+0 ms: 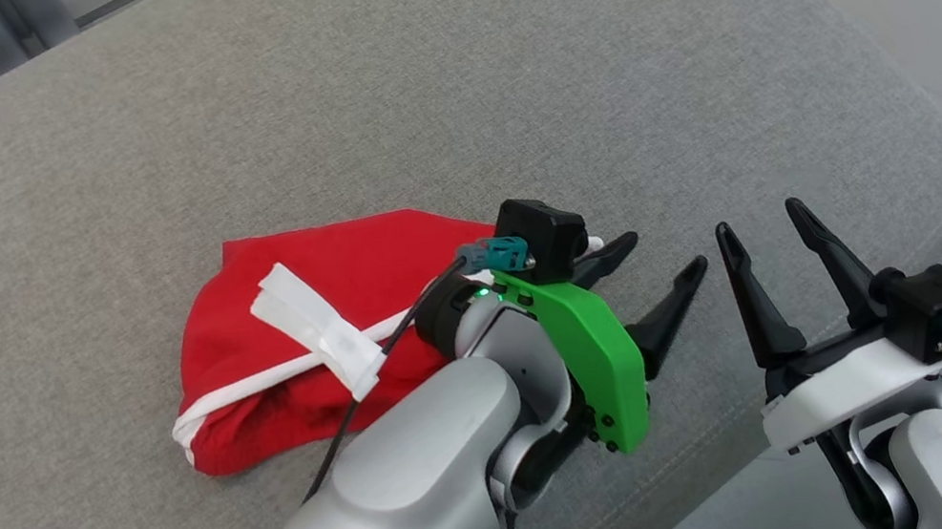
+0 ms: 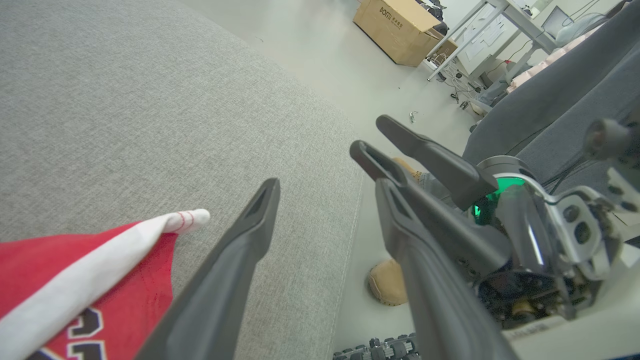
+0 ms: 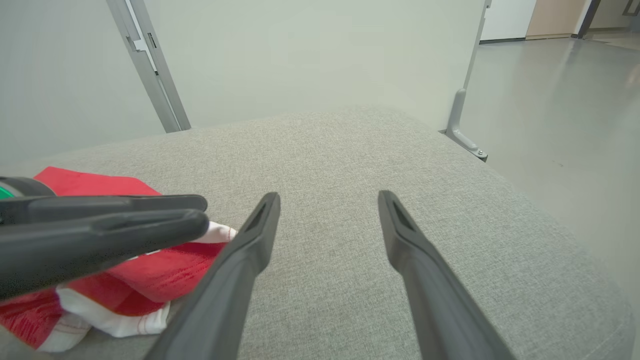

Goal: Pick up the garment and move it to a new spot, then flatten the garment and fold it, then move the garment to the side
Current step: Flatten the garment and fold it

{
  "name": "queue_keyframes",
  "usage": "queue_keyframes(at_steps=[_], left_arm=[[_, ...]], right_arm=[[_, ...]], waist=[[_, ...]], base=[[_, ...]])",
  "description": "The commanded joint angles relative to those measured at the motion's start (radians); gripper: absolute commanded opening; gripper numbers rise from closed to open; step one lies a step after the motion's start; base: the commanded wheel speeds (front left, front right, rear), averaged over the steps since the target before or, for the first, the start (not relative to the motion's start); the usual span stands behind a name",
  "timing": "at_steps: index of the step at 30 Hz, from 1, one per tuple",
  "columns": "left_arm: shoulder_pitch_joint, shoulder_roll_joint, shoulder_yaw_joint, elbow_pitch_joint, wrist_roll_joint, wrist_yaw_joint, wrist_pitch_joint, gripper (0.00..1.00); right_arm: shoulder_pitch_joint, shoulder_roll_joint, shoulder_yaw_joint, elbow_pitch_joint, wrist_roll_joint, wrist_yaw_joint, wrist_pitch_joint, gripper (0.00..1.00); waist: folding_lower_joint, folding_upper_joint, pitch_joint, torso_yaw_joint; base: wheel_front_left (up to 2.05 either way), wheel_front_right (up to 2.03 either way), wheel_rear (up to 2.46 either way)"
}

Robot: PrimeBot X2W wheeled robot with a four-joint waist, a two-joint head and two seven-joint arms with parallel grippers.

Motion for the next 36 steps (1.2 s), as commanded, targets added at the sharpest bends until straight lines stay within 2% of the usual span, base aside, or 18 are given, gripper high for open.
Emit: queue_keyframes(at_steps=[1,6,15,16,22,25,28,36], left_arm=[[0.025,0.005,-0.007,-0.022,-0.022,0.007,-0.001,1.00],[0.064,0.022,0.000,-0.120,-0.040,0.040,-0.031,1.00],[0.221,0.261,0.149,-0.239,-0.074,0.190,-0.188,1.00],[0.221,0.261,0.149,-0.239,-0.074,0.190,-0.188,1.00],[0.308,0.389,0.219,-0.239,-0.111,0.239,-0.229,1.00],[0.351,0.417,0.260,-0.218,-0.147,0.240,-0.241,1.00],[0.374,0.420,0.283,-0.190,-0.199,0.212,-0.227,1.00],[0.343,0.373,0.290,-0.081,-0.258,0.132,-0.180,1.00]], right_arm=[[0.011,-0.001,-0.004,-0.001,-0.010,-0.001,-0.003,1.00],[0.036,-0.001,-0.020,-0.006,-0.031,-0.001,-0.003,1.00],[0.092,-0.001,-0.056,-0.021,-0.063,-0.001,-0.003,1.00],[0.092,-0.001,-0.056,-0.021,-0.063,-0.001,-0.003,1.00],[0.101,-0.001,-0.055,-0.020,-0.078,-0.001,-0.003,1.00],[0.096,-0.001,-0.053,-0.021,-0.080,-0.001,-0.003,1.00],[0.091,-0.009,-0.045,-0.019,-0.081,-0.001,-0.003,1.00],[0.068,-0.017,-0.032,-0.015,-0.077,-0.001,-0.003,1.00]], waist=[[0.0000,-0.0001,-0.031,0.033],[0.0000,-0.0001,-0.068,0.075],[0.0000,-0.0001,-0.111,0.155],[0.0000,-0.0001,-0.111,0.155],[0.0000,-0.0001,-0.115,0.190],[0.0000,-0.0001,-0.113,0.200],[0.0000,-0.0001,-0.108,0.207],[0.0000,-0.0001,-0.086,0.208]], base=[[0.00,0.00,0.00],[0.00,0.00,0.00],[0.00,0.00,0.00],[0.00,0.00,0.00],[0.00,0.00,0.00],[0.00,0.00,0.00],[0.00,0.00,0.00],[0.00,0.00,0.00]])
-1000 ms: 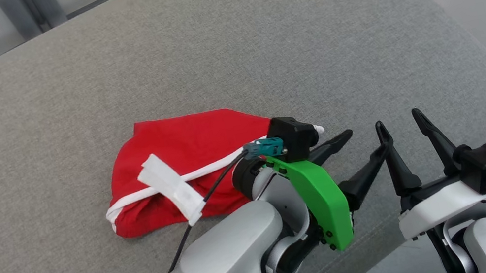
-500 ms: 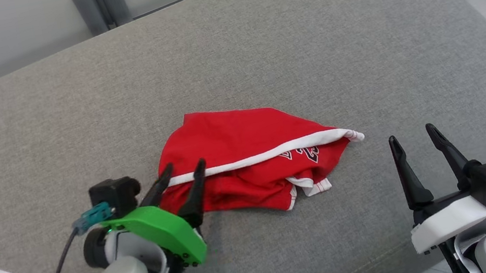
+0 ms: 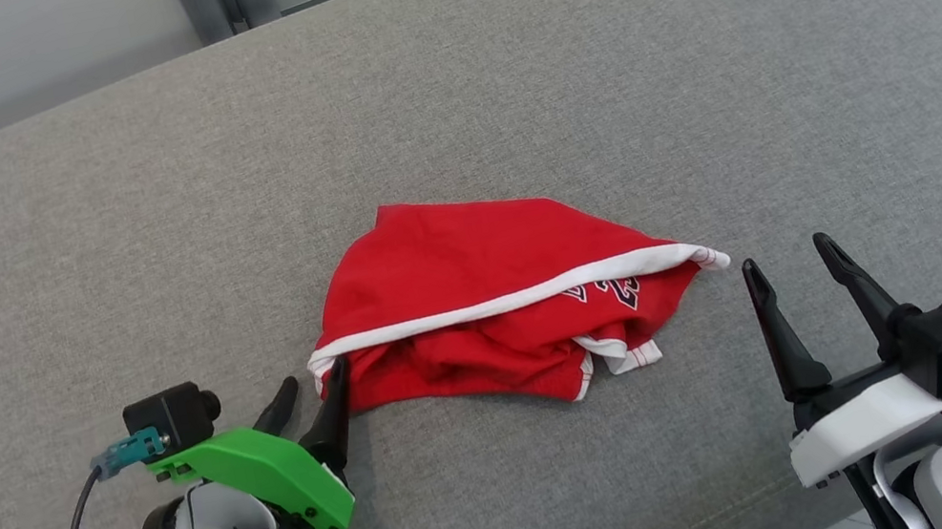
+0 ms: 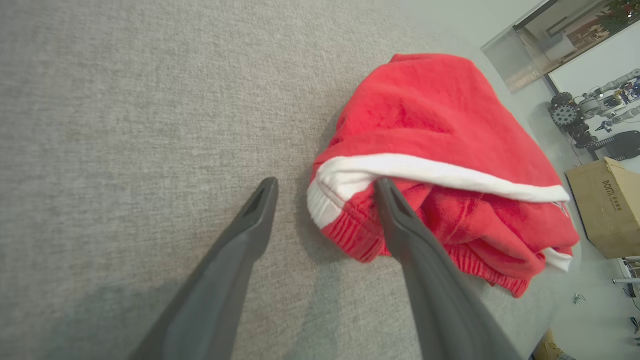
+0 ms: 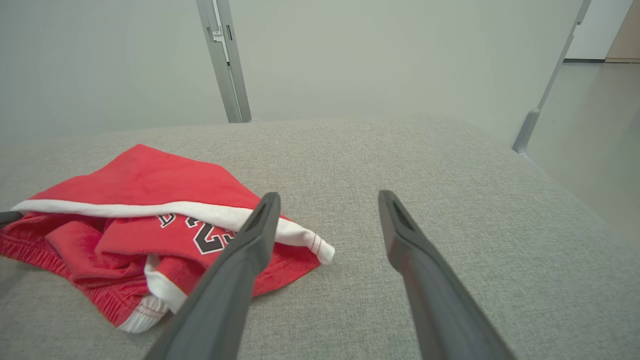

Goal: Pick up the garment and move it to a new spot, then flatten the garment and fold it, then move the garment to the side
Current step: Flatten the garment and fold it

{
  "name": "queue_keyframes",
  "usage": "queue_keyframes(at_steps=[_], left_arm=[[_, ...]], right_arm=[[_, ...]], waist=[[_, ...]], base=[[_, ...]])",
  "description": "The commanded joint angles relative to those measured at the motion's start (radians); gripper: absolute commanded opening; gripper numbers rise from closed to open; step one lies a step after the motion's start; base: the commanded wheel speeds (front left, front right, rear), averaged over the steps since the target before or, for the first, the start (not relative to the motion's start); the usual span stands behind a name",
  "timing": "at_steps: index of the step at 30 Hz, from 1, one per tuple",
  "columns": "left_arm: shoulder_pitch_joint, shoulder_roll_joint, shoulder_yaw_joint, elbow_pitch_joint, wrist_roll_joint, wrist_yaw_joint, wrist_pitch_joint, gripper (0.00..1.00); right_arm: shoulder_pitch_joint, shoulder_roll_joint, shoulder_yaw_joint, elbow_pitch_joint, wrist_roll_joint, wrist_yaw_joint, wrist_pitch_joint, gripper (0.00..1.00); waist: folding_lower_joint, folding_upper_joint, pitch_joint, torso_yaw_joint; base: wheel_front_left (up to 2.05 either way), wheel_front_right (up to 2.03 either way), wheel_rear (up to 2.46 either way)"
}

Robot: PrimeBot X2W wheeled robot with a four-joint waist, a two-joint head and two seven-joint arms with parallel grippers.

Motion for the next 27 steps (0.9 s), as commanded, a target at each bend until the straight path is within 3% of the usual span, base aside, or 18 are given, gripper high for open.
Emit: queue_keyframes(at_steps=[1,7,10,13,17,27], left_arm=[[-0.020,-0.008,-0.004,0.020,-0.014,-0.015,0.011,1.00],[-0.035,-0.030,-0.022,0.092,-0.012,-0.069,0.039,1.00],[-0.045,-0.035,-0.016,0.106,-0.005,-0.091,0.022,0.01],[-0.064,-0.024,-0.011,0.094,0.016,-0.098,-0.002,0.00],[-0.102,-0.003,-0.005,0.043,0.069,-0.074,-0.036,0.00],[-0.208,0.067,-0.038,-0.151,0.287,0.070,-0.073,0.00]], right_arm=[[-0.010,-0.005,0.003,0.000,-0.002,-0.001,-0.003,1.00],[-0.007,-0.005,0.003,0.002,-0.004,-0.001,-0.003,1.00],[0.000,-0.004,0.000,0.004,-0.003,-0.001,-0.003,1.00],[0.005,-0.003,-0.005,0.005,-0.004,-0.001,-0.003,1.00],[0.012,0.000,-0.006,0.008,-0.006,-0.001,-0.003,1.00],[0.022,0.003,0.001,0.015,-0.007,-0.001,-0.003,1.00]], waist=[[0.0000,0.0000,0.004,-0.004],[0.0000,0.0000,0.009,-0.019],[0.0000,0.0000,0.007,-0.022],[0.0000,0.0000,0.004,-0.019],[0.0000,0.0000,-0.005,-0.009],[0.0000,0.0000,-0.041,0.004]], base=[[0.00,0.00,0.00],[0.00,0.00,0.00],[0.00,0.00,0.00],[0.00,0.00,0.00],[0.00,0.00,0.00],[0.00,0.00,0.00]])
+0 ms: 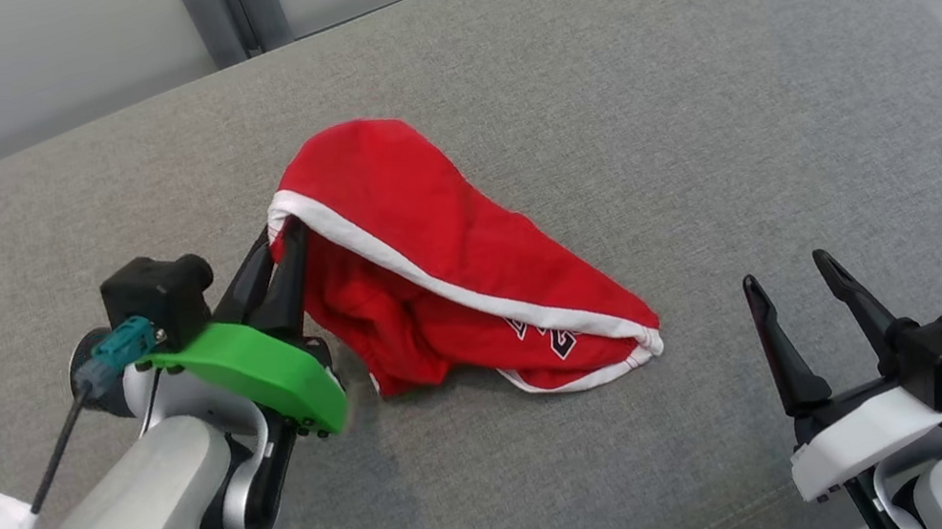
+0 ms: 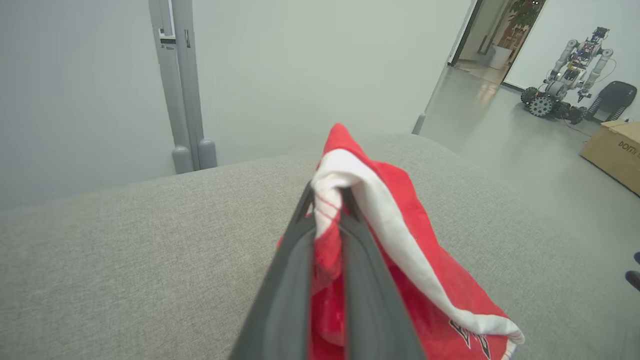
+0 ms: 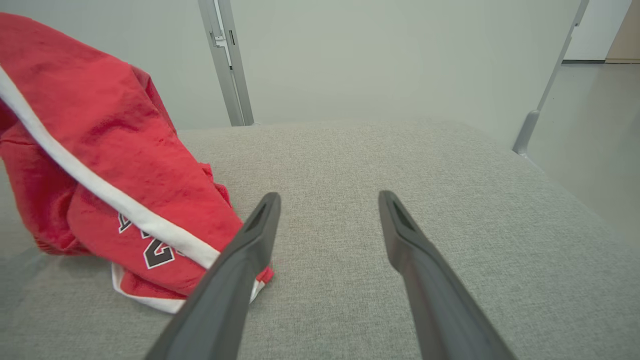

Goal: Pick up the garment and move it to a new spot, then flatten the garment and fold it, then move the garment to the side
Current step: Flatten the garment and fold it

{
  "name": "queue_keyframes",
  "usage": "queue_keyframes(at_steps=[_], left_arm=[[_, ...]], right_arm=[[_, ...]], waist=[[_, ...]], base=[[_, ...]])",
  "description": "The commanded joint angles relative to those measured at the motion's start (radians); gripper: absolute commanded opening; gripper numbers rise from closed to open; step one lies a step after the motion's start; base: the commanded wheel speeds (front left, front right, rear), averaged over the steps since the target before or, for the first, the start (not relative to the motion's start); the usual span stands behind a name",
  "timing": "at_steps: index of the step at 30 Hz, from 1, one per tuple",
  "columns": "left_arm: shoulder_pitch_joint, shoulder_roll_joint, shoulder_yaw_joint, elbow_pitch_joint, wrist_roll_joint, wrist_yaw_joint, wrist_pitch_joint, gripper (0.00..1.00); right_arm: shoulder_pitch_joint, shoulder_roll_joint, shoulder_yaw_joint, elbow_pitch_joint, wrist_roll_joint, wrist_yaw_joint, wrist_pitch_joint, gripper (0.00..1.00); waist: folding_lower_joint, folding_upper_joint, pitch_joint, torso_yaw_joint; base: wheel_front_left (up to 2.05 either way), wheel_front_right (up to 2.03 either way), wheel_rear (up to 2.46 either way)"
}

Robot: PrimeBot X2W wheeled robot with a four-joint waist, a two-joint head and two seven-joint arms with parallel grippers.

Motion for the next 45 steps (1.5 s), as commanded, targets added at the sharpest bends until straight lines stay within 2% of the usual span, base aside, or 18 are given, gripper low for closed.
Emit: queue_keyframes(at_steps=[1,6,9,12,17,21,24,26,27,28,29,33,36,40,41,45], left_arm=[[-0.008,0.014,-0.010,-0.013,0.020,0.016,-0.002,0.00],[0.027,0.090,-0.106,-0.096,0.182,0.136,0.016,0.00],[0.080,0.132,-0.156,-0.118,0.242,0.196,0.015,0.00],[0.147,0.152,-0.184,-0.127,0.275,0.242,0.003,0.00],[0.258,0.144,-0.196,-0.132,0.329,0.273,-0.019,0.00],[0.337,0.119,-0.169,-0.117,0.442,0.282,-0.022,0.00],[0.385,0.077,-0.143,-0.093,0.531,0.257,-0.022,0.11],[0.402,0.037,-0.128,-0.079,0.579,0.231,-0.022,0.33],[0.416,-0.003,-0.125,-0.056,0.619,0.199,-0.022,0.55],[0.422,-0.024,-0.125,-0.036,0.636,0.182,-0.022,0.86],[0.426,-0.043,-0.125,-0.017,0.649,0.164,-0.021,1.00],[0.436,-0.114,-0.103,0.058,0.657,0.091,-0.021,1.00],[0.455,-0.143,-0.059,0.083,0.654,0.052,-0.021,1.00],[0.487,-0.154,0.015,0.074,0.630,-0.019,-0.021,1.00],[0.487,-0.154,0.015,0.074,0.630,-0.019,-0.021,1.00],[0.532,-0.155,0.097,0.025,0.591,-0.100,-0.021,1.00]], right_arm=[[0.013,0.000,0.000,0.002,-0.005,-0.001,-0.003,1.00],[0.026,0.001,-0.007,-0.001,0.002,-0.001,-0.003,1.00],[0.037,0.002,-0.014,-0.004,0.004,-0.001,-0.003,1.00],[0.049,0.003,-0.023,-0.003,0.001,-0.001,-0.003,1.00],[0.060,0.002,-0.030,-0.001,-0.005,-0.001,-0.003,1.00],[0.056,0.000,-0.027,0.002,-0.005,-0.001,-0.003,1.00],[0.052,0.000,-0.023,0.005,-0.007,-0.001,-0.003,1.00],[0.048,-0.003,-0.021,0.007,-0.007,-0.001,-0.003,1.00],[0.047,-0.004,-0.019,0.011,-0.007,-0.001,-0.003,1.00],[0.048,-0.005,-0.017,0.013,-0.008,-0.001,-0.003,1.00],[0.048,-0.005,-0.015,0.015,-0.008,-0.001,-0.003,1.00],[0.056,-0.009,-0.009,0.019,-0.008,-0.001,-0.003,1.00],[0.059,-0.013,-0.009,0.020,-0.005,-0.001,-0.003,1.00],[0.066,-0.021,-0.009,0.019,-0.004,-0.001,-0.003,1.00],[0.066,-0.021,-0.009,0.019,-0.004,-0.001,-0.003,1.00],[0.071,-0.025,-0.012,0.018,-0.005,-0.001,-0.003,1.00]], waist=[[-0.0001,0.0000,-0.009,0.000],[-0.0001,0.0000,-0.018,-0.004],[-0.0001,0.0000,-0.016,-0.001],[-0.0001,0.0000,-0.014,0.010],[-0.0001,0.0000,-0.017,0.036],[-0.0001,0.0000,-0.020,0.060],[-0.0001,0.0000,-0.022,0.080],[-0.0001,0.0000,-0.022,0.092],[-0.0001,0.0000,-0.024,0.103],[-0.0001,0.0000,-0.026,0.107],[-0.0001,0.0000,-0.028,0.109],[-0.0001,0.0000,-0.035,0.116],[-0.0001,0.0000,-0.039,0.117],[-0.0001,0.0000,-0.043,0.119],[-0.0001,0.0000,-0.043,0.119],[-0.0001,0.0000,-0.043,0.122]], base=[[0.00,0.00,0.00],[0.00,0.00,0.00],[0.00,0.00,0.00],[0.00,0.00,0.00],[0.00,0.00,0.00],[0.00,0.00,0.00],[0.00,0.00,0.00],[0.00,0.00,0.00],[0.00,0.00,0.00],[0.00,0.00,0.00],[0.00,0.00,0.00],[0.00,0.00,0.00],[0.00,0.00,0.00],[0.00,0.00,0.00],[0.00,0.00,0.00],[0.00,0.00,0.00]])
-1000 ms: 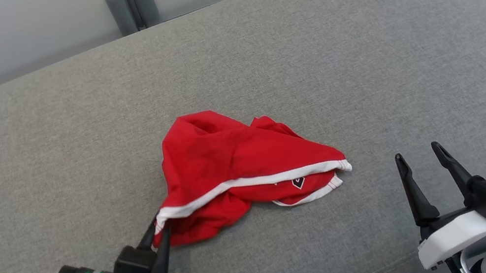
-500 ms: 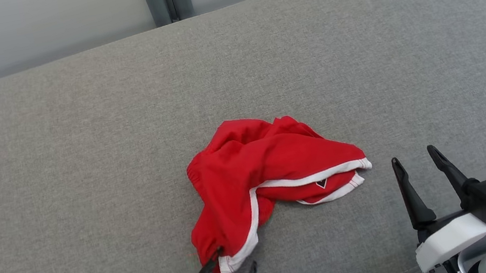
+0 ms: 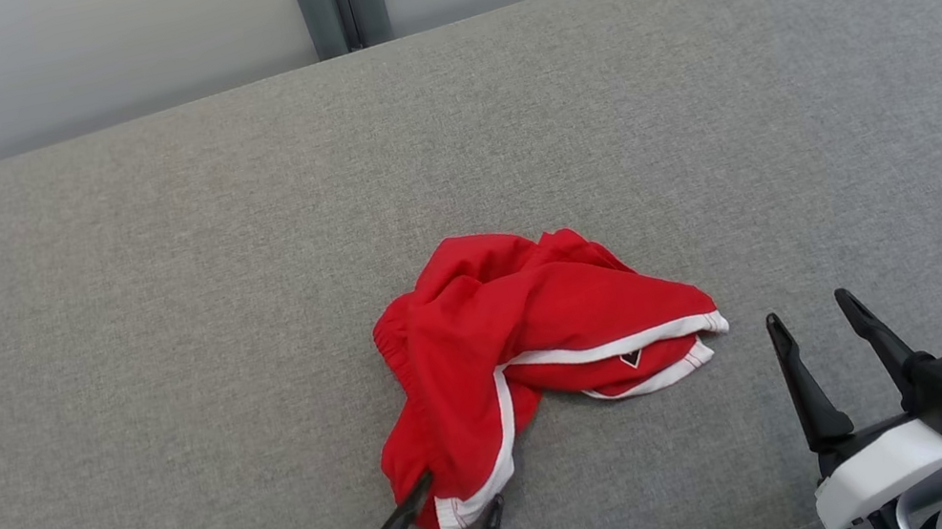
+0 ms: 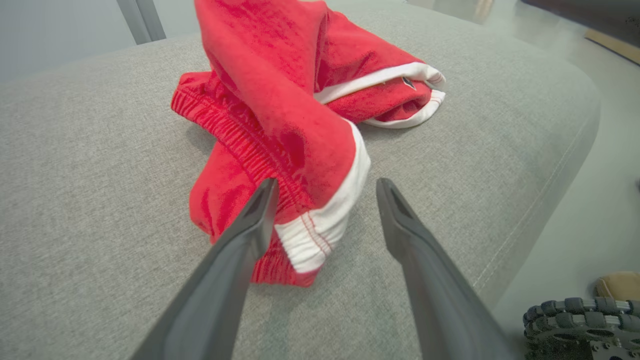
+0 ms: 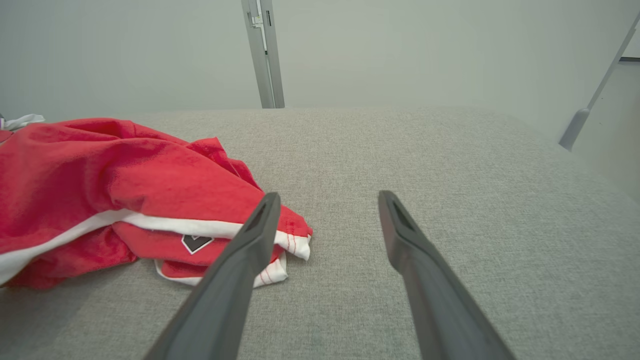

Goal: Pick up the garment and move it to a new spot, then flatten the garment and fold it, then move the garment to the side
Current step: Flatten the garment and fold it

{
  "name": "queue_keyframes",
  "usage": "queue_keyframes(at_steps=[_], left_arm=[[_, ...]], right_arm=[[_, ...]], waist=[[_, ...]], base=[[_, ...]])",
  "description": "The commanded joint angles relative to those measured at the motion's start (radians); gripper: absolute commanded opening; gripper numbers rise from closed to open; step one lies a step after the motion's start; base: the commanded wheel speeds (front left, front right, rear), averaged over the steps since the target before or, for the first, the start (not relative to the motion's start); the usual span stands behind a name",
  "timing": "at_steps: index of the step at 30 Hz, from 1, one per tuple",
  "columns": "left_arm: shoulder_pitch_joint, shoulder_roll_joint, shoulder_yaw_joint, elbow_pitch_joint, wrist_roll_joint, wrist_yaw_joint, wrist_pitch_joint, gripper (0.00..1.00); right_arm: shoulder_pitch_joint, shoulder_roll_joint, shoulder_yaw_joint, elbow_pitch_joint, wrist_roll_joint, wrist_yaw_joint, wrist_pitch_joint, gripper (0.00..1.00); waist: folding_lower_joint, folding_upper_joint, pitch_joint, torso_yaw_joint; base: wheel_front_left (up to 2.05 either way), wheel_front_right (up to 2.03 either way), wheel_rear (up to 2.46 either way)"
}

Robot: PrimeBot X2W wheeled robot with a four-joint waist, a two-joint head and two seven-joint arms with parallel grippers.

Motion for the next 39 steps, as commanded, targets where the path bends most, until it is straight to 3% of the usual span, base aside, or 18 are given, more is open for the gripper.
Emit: queue_keyframes(at_steps=[1,7,10,18,25,26,27,28,34,39], left_arm=[[0.025,0.007,0.031,-0.018,-0.015,-0.018,0.000,1.00],[0.077,0.010,0.193,-0.121,-0.055,-0.076,0.000,1.00],[0.086,0.013,0.248,-0.096,-0.068,-0.073,0.000,1.00],[-0.008,-0.079,0.247,0.083,-0.146,-0.139,0.021,1.00],[-0.099,-0.128,0.223,0.276,-0.162,-0.152,0.104,1.00],[-0.108,-0.134,0.225,0.299,-0.168,-0.153,0.109,0.87],[-0.117,-0.139,0.226,0.317,-0.169,-0.155,0.106,0.40],[-0.126,-0.144,0.232,0.330,-0.175,-0.153,0.097,0.00],[-0.182,-0.148,0.283,0.352,-0.190,-0.112,0.048,0.00],[-0.199,-0.118,0.354,0.335,-0.198,-0.035,0.022,0.00]], right_arm=[[0.010,-0.005,-0.002,-0.001,-0.004,-0.001,-0.003,1.00],[0.013,-0.008,0.001,-0.003,-0.004,-0.001,-0.003,1.00],[0.011,-0.009,0.006,-0.001,-0.005,-0.001,-0.003,1.00],[-0.010,-0.012,0.025,0.003,-0.002,-0.001,-0.003,1.00],[-0.024,-0.008,0.030,0.005,0.001,-0.001,-0.003,1.00],[-0.026,-0.008,0.028,0.004,0.003,-0.001,-0.003,1.00],[-0.026,-0.007,0.026,0.003,0.003,-0.001,-0.003,1.00],[-0.024,-0.006,0.024,0.000,0.003,-0.001,-0.003,1.00],[-0.011,-0.001,0.017,-0.002,-0.001,-0.001,-0.003,1.00],[-0.011,0.003,0.014,0.003,-0.003,-0.001,-0.003,1.00]], waist=[[0.0000,0.0000,0.002,0.001],[0.0000,0.0000,0.001,0.007],[0.0000,0.0000,0.000,0.008],[0.0000,0.0000,0.009,0.001],[0.0000,0.0000,0.026,-0.023],[0.0000,0.0000,0.028,-0.027],[0.0000,0.0000,0.030,-0.031],[0.0000,0.0000,0.032,-0.034],[0.0000,0.0000,0.035,-0.041],[0.0000,0.0000,0.031,-0.040]], base=[[0.00,0.00,0.00],[0.00,0.00,0.00],[0.00,0.00,0.00],[0.00,0.00,0.00],[0.00,0.00,0.00],[0.00,0.00,0.00],[0.00,0.00,0.00],[0.00,0.00,0.00],[0.00,0.00,0.00],[0.00,0.00,0.00]])
